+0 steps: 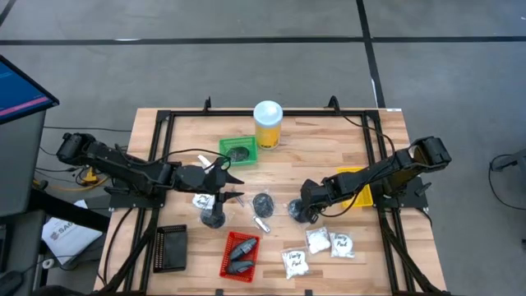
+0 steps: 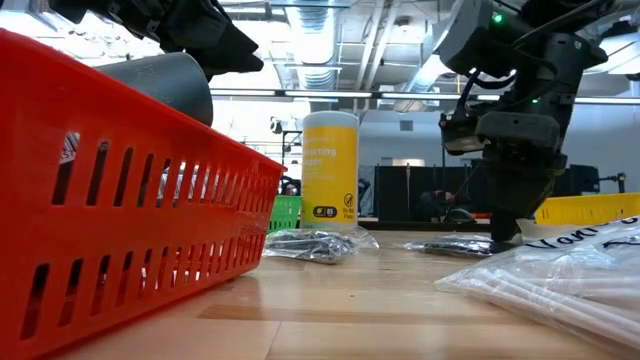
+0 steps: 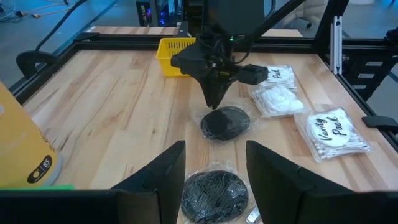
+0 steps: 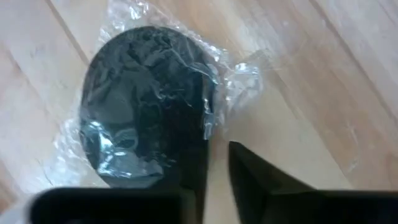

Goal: Pick & Place Travel size toiletries
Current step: Put the black hairbrush into the green bin

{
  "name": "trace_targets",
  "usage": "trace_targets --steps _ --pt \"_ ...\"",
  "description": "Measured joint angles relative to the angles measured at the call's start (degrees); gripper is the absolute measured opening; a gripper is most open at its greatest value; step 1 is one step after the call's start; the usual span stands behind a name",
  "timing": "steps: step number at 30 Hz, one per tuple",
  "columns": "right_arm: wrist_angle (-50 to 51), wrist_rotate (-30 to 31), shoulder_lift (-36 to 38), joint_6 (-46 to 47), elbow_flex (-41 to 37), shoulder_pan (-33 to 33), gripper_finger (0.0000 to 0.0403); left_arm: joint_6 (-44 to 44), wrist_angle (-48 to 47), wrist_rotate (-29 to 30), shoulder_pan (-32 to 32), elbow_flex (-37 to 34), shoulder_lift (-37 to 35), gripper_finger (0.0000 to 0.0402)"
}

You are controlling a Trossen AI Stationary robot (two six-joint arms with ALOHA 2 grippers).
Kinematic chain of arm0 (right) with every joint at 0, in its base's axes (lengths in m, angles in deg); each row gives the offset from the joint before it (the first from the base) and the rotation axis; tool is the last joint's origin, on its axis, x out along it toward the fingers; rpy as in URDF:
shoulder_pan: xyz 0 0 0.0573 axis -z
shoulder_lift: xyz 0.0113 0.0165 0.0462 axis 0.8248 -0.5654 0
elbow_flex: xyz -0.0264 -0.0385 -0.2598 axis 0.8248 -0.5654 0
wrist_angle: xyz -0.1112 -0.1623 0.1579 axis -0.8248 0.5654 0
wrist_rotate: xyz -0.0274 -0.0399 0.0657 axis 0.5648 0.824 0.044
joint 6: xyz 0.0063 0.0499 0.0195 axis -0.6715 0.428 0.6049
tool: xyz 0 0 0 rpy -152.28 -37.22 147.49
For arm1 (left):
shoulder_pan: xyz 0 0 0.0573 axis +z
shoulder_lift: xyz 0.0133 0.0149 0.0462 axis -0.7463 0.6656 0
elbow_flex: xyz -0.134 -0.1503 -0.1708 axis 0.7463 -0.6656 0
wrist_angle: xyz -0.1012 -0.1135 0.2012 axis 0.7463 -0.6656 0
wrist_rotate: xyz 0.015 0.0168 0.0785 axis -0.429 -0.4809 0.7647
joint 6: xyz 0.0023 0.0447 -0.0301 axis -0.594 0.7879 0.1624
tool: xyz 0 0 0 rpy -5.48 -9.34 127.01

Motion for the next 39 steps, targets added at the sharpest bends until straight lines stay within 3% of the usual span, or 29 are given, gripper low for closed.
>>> trace_targets --steps 6,15,35,39 --pt "-0.2 0.1 0.0 -1.6 0.0 -0.4 0.0002 0.0 0.3 0.0 0.0 0.0 0.0 0.0158" --pt "-0.5 0.4 0.0 -4.5 2.8 -0.9 0.0000 0.0 0.3 0.0 0.0 0.0 0.0 0.0158" --pt "8.2 4.5 0.0 -16.2 18.3 -1.2 0.0000 -0.2 1.1 -3.0 -0.6 0.0 0.1 0.0158" --pt "9.9 5.6 0.0 -18.6 21.4 -1.5 0.0000 -0.1 6.8 -3.0 -1.9 0.0 3.8 0.0158"
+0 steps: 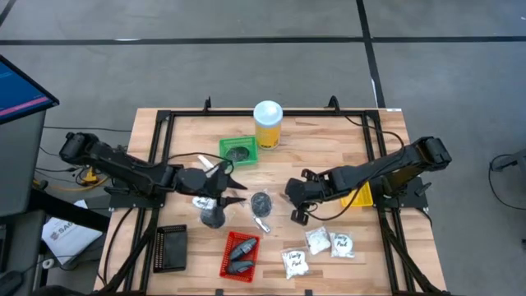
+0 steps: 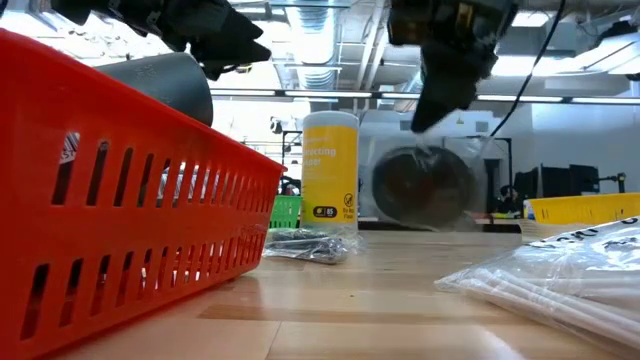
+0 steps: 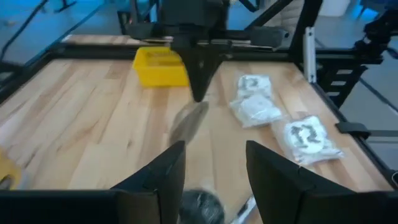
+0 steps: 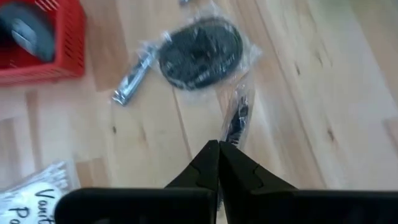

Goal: Pick & Place Travel size toiletries
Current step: Put the black hairbrush into the green bin

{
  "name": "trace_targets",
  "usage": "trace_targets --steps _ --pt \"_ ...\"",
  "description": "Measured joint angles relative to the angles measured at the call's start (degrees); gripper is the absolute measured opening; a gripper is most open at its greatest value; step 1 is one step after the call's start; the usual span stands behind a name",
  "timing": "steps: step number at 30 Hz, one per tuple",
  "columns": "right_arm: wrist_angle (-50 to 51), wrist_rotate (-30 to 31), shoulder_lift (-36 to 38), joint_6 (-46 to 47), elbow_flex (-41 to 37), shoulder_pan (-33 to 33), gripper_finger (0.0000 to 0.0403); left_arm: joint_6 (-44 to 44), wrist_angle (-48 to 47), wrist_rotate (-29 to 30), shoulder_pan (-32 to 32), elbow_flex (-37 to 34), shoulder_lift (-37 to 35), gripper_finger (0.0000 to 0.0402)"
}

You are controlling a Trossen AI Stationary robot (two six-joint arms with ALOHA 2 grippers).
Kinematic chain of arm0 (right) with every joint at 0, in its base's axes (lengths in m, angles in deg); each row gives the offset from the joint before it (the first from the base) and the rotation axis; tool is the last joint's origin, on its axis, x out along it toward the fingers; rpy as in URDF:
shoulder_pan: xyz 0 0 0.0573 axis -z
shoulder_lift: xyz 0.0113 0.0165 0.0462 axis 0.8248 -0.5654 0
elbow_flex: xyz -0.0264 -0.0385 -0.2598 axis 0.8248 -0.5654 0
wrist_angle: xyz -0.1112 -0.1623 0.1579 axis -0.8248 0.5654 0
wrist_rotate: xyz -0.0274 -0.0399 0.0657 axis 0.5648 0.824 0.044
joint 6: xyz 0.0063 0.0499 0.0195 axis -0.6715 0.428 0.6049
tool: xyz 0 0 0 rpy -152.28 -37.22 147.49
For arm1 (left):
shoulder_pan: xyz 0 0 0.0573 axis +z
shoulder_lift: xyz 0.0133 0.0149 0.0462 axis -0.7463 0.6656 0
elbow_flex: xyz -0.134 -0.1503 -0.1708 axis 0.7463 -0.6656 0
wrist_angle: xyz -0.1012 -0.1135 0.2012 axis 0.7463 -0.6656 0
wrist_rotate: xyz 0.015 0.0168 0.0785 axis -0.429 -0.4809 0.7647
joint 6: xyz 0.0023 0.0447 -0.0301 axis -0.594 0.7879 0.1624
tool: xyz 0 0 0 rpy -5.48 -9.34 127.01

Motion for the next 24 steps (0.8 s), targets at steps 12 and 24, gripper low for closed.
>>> trace_targets --steps 12,24 --pt "1.5 0.5 0.0 -4.8 5.2 -0.1 0.0000 1.5 21.7 -6.2 2.8 0.0 14.8 0.0158" --pt "1.4 1.1 0.0 -7.0 7.3 -0.2 0.0000 0.6 25.4 -6.1 7.1 0.0 18.5 0.0158"
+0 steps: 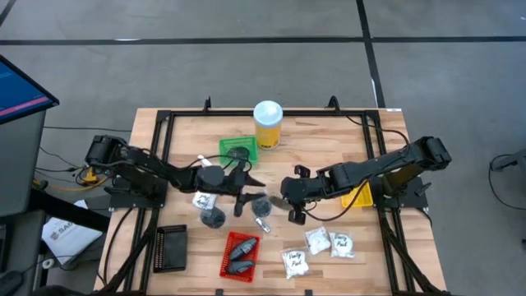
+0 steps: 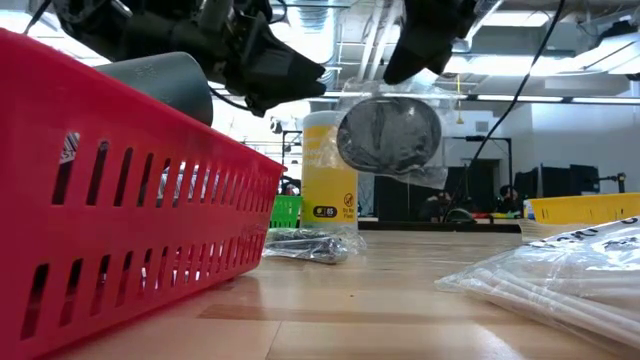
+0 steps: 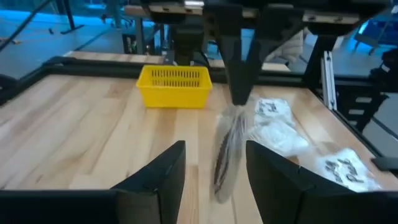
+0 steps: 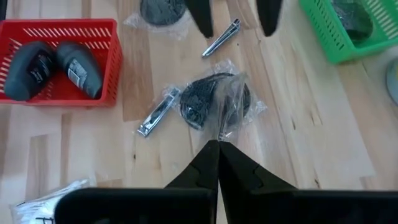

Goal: Pick & Place Travel size toiletries
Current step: Put the black hairbrush into the green bin

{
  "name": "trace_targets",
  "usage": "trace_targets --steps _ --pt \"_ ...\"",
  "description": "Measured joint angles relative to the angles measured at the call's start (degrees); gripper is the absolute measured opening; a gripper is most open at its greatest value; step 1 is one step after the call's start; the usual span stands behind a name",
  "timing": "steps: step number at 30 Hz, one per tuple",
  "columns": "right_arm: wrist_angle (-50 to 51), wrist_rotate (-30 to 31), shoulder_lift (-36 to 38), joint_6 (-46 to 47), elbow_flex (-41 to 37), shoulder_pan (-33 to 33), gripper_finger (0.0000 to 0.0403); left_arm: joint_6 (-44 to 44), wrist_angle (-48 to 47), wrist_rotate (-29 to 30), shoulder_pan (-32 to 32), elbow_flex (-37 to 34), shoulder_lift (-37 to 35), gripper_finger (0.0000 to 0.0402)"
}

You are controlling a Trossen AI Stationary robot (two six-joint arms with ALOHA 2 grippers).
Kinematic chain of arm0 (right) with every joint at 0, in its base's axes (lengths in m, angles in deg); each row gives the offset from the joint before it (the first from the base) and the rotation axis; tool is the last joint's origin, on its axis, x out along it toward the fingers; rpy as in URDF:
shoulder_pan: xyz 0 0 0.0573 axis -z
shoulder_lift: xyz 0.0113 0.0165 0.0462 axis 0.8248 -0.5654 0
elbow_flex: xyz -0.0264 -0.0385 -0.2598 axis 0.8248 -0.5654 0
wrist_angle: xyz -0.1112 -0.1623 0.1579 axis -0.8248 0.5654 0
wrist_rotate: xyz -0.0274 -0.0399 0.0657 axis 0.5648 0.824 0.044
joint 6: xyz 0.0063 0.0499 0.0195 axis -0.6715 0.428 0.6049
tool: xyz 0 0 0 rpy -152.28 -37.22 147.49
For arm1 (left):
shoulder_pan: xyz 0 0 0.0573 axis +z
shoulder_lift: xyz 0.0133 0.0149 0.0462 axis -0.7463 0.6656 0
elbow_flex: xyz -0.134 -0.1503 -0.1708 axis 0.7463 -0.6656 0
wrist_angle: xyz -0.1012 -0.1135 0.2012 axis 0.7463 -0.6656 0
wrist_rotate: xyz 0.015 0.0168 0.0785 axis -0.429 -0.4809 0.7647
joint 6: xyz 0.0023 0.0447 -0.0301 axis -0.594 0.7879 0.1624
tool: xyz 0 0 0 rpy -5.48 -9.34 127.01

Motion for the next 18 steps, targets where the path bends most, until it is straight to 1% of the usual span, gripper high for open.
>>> trace_targets --steps 4,10,14,18 --pt "-0.1 0.1 0.0 -0.8 0.8 -0.3 0.0000 -0.6 0.0 -0.1 0.3 0.0 0.0 0.0164" --pt "-0.4 0.1 0.0 -1.9 1.8 -0.3 0.0000 -1.8 0.1 -0.4 0.3 0.0 0.0 0.0192" --pt "-0.6 0.1 0.0 -3.0 3.0 -0.3 0.0000 -1.9 0.5 -1.9 0.3 0.0 0.0 0.0207" --pt "-0.5 0.1 0.0 -4.2 4.1 -0.3 0.0000 -2.0 0.6 -3.6 0.3 0.0 0.0 0.0214"
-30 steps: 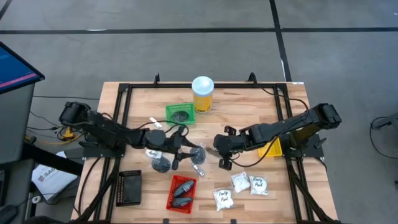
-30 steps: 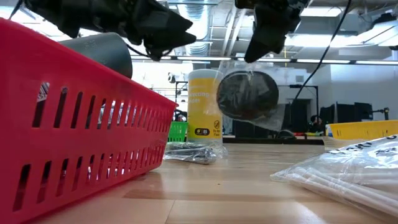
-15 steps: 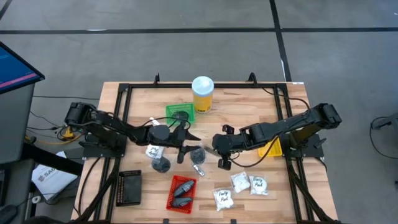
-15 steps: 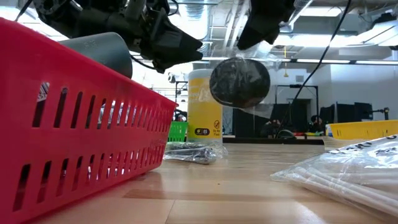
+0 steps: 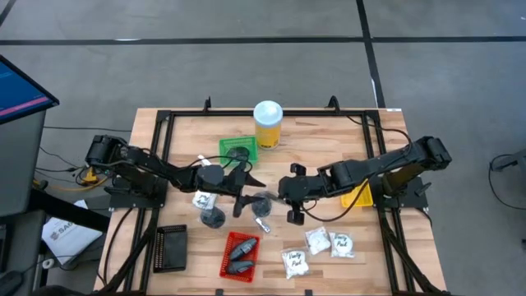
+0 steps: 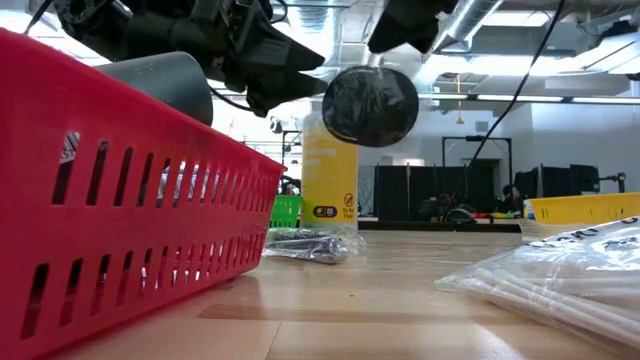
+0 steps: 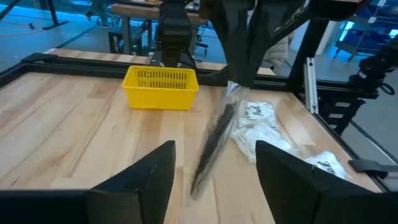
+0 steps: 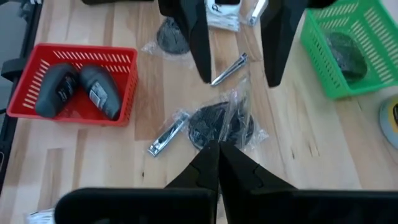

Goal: Pick & Place Travel size toiletries
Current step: Put the black hairbrush into the green bin

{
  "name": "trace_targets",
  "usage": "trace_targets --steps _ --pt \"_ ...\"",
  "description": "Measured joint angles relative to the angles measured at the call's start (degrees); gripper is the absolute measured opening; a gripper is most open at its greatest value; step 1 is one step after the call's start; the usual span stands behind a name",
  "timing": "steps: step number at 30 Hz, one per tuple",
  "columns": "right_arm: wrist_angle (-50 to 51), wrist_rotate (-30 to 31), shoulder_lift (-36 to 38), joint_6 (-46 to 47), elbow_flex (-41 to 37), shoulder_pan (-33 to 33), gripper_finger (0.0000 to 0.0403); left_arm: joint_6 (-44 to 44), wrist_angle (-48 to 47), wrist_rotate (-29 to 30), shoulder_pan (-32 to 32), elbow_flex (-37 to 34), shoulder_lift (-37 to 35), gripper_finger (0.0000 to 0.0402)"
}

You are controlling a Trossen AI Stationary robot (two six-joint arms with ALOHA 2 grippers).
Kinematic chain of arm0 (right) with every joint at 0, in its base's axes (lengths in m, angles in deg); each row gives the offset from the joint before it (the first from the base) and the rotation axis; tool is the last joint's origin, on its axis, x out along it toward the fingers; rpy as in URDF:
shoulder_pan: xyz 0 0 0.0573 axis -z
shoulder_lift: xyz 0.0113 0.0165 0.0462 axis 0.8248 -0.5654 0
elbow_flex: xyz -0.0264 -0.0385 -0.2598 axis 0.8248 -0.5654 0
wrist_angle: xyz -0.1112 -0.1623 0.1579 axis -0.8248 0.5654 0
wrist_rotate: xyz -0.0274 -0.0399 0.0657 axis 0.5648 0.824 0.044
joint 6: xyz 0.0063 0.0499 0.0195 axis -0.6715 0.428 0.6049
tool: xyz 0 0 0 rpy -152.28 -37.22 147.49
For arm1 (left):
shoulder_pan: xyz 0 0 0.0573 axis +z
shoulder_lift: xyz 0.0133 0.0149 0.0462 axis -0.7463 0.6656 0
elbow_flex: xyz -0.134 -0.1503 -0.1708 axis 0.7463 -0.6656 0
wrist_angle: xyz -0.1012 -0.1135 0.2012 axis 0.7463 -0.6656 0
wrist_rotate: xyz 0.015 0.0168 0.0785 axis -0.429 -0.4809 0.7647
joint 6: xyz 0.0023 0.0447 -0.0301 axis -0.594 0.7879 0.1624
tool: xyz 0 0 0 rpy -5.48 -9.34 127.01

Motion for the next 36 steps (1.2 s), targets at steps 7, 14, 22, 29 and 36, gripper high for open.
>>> trace_targets --steps 7,14,22,29,36 --pt "-0.7 1.5 0.0 -3.0 2.0 0.2 0.0000 0.0 1.0 -0.6 0.0 0.0 0.0 0.0214" --pt "-1.5 1.5 0.0 -5.9 4.3 1.2 0.0000 0.0 2.7 -1.7 0.0 0.0 0.0 0.0211" --pt "-2.5 1.5 0.0 -7.4 5.0 2.6 0.0000 0.1 3.3 -1.7 0.0 0.0 0.0 0.0158" --pt "0.0 1.5 -0.4 -7.2 5.0 2.8 0.0000 0.0 3.2 -2.3 0.0 0.0 0.0 0.0013" --pt "9.1 1.5 -0.5 -0.3 0.0 2.8 0.0000 0.1 3.1 -2.3 0.0 0.0 0.0 0.0045"
